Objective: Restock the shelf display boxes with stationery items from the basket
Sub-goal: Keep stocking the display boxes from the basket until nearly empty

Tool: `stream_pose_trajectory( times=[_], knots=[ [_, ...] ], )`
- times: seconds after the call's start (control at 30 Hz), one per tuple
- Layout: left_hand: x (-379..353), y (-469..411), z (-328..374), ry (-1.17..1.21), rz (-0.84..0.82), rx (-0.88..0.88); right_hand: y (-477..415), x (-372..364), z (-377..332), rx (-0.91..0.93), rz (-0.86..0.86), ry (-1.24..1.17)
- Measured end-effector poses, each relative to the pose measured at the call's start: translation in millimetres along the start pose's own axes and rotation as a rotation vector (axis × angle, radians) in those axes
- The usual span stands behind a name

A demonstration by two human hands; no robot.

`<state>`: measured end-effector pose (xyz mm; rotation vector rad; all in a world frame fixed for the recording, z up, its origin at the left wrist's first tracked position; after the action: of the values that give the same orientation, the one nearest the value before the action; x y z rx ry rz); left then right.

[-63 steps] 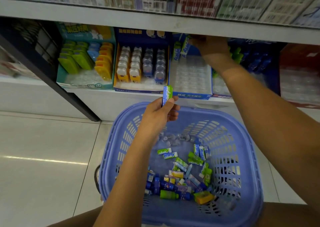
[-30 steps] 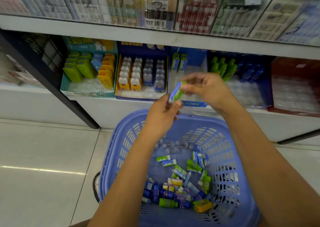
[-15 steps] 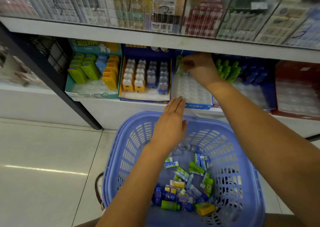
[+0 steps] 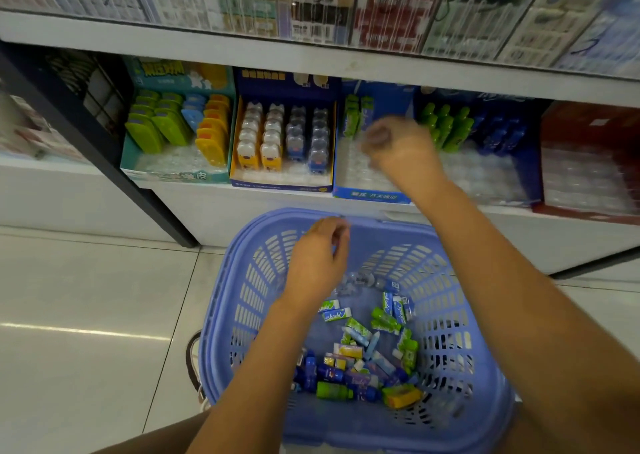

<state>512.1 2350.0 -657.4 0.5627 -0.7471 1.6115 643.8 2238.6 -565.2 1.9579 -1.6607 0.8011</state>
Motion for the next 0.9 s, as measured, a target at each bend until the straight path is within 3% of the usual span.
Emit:
stream_pose_trajectory(
  times=[0.07, 0.17, 0.3, 0.4, 0.53, 0.7, 0.83, 0.9],
  knots=[
    [-38, 10, -32, -0.085, -0.223, 0.126, 45, -29, 33, -0.133, -0.170, -0.134],
    [-93, 39, -75, -0.238, -0.579, 0.252, 106, -91, 95, -0.328, -0.454, -0.018],
    [-130, 71, -115, -0.366, -0.816, 0.330, 154, -164, 166, -0.417, -0.611, 0.150],
    [-140, 81, -132, -0.375, -0.852, 0.375, 169, -201, 193, -0.379, -0.649, 0.177],
    [-144, 85, -150, -0.320, -0.780, 0.471, 173, -235, 209, -0.269, -0.732, 0.322],
    [-159, 82, -162, -0.383, -0.784, 0.452, 167, -254, 212, -0.071, -0.776, 0.524],
    [-168, 81, -168, -0.462, -0.732, 0.456, 158, -247, 215, -0.128, -0.826, 0.359],
    [-167, 81, -168, -0.490, -0.687, 0.452, 150, -224, 216, -0.235, -0.715, 0.149]
  ],
)
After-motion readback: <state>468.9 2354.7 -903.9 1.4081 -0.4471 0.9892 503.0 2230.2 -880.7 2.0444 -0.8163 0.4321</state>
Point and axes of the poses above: each hand's wrist, its own y-axis away from the middle knuckle, its own x-axis out of the back of the hand, z = x × y, the point moved 8 cm from there along -y, towards the middle knuckle, and after that the axes turned 11 degrees about -y, right-handed, at the moved point
